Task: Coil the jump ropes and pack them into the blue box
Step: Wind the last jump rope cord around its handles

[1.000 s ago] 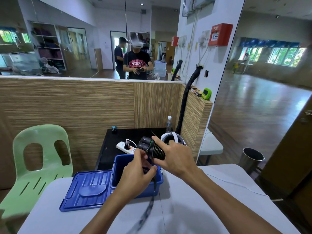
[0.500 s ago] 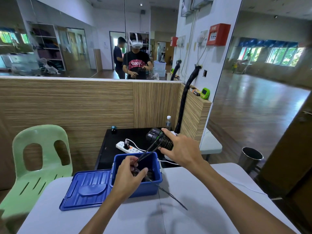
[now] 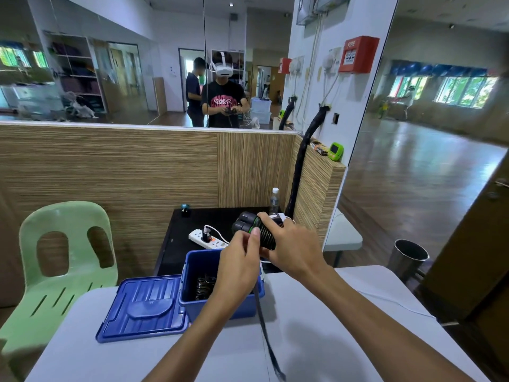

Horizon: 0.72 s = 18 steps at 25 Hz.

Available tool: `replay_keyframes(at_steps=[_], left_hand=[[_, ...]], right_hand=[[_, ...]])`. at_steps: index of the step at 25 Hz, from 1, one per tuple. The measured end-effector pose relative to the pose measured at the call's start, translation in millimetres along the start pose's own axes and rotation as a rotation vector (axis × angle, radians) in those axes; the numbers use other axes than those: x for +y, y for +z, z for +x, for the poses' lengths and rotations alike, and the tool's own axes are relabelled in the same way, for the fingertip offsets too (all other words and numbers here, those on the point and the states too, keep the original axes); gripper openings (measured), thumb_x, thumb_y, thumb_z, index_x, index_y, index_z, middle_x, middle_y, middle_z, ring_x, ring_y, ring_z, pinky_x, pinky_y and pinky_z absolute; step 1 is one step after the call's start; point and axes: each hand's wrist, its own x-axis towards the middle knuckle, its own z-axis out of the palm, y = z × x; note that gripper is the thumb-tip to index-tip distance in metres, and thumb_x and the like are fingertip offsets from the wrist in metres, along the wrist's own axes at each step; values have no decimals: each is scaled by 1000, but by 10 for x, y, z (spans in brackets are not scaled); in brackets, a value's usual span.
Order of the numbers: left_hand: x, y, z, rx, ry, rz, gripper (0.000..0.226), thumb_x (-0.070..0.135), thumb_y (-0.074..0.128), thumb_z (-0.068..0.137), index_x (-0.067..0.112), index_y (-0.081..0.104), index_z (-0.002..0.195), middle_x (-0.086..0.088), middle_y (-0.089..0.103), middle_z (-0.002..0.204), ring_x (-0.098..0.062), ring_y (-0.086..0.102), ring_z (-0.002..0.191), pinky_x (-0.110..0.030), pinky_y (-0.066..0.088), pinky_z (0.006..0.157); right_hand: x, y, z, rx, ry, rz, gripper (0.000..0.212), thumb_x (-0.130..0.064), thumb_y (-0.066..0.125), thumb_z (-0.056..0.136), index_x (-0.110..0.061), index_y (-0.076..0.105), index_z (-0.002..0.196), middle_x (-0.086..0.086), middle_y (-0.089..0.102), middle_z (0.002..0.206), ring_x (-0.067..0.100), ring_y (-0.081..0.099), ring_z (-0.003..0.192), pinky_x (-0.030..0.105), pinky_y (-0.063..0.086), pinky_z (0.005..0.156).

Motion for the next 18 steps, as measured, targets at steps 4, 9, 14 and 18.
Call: replay_keyframes(at_steps=[4, 9, 14, 18], left_hand=[[28, 81, 45, -28, -68, -23, 24, 29, 38, 102, 13, 54, 93, -6, 63, 82, -15, 58, 67, -37, 51, 64], [36, 28, 117, -120, -3, 246, 47, 38, 26, 104, 11, 59, 86, -7, 64, 84, -20, 57, 77, -34, 43, 67], [-2, -16, 136, -143, 18, 231, 44, 32, 28, 105, 16, 50, 70, 1, 52, 64, -12, 45, 57, -29, 33, 54], [-215, -116, -35, -287, -240, -265, 46, 43, 33, 102, 20, 41, 63, 6, 29, 50, -10, 21, 42, -24, 20, 40]], right_hand=[[14, 86, -27, 16, -4, -14, 67, -65, 49, 82, -30, 47, 140, 13, 65, 87, 30, 64, 65, 31, 44, 48], [-2, 109, -66, 10, 22, -10, 72, -66, 19, 80, -30, 50, 134, 11, 66, 83, 31, 64, 61, 29, 38, 48], [-56, 29, 22, -85, 76, 77, 67, -70, 34, 85, -32, 39, 140, 8, 68, 95, 32, 66, 77, 31, 41, 57], [7, -24, 86, -137, 164, 250, 63, -67, 53, 82, -35, 42, 135, 2, 70, 94, 29, 67, 85, 32, 50, 65]])
